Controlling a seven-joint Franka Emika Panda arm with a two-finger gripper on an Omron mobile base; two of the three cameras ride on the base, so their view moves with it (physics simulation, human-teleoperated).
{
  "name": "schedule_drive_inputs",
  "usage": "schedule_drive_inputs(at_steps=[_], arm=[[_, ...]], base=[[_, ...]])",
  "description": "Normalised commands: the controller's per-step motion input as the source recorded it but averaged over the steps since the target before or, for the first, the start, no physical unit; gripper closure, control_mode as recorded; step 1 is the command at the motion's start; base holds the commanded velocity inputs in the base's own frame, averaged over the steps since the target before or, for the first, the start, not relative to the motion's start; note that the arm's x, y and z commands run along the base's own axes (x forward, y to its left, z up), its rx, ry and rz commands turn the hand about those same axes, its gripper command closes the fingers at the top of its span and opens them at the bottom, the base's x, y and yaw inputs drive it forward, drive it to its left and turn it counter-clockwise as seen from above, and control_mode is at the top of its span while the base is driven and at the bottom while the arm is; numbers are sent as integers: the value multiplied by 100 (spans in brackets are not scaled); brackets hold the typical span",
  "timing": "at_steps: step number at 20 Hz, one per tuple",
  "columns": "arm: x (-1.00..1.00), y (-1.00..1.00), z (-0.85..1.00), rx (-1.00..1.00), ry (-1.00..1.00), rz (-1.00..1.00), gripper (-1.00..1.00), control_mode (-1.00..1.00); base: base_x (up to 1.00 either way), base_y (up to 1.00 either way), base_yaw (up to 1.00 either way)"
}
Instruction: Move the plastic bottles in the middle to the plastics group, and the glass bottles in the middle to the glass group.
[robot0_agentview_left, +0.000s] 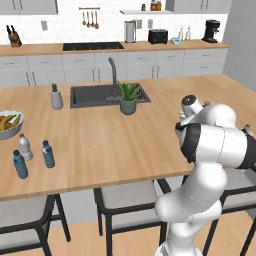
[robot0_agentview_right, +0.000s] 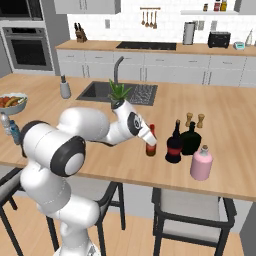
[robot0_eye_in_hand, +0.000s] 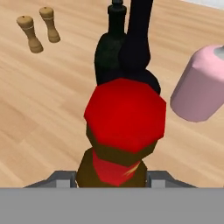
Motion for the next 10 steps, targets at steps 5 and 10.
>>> schedule_drive_inputs(at_steps=[5, 10], arm=[[0, -20, -3, 0, 2, -4, 100, -100], [0, -10, -18, -1, 3, -3, 100, -100]], base=[[0, 0, 0], [0, 0, 0]])
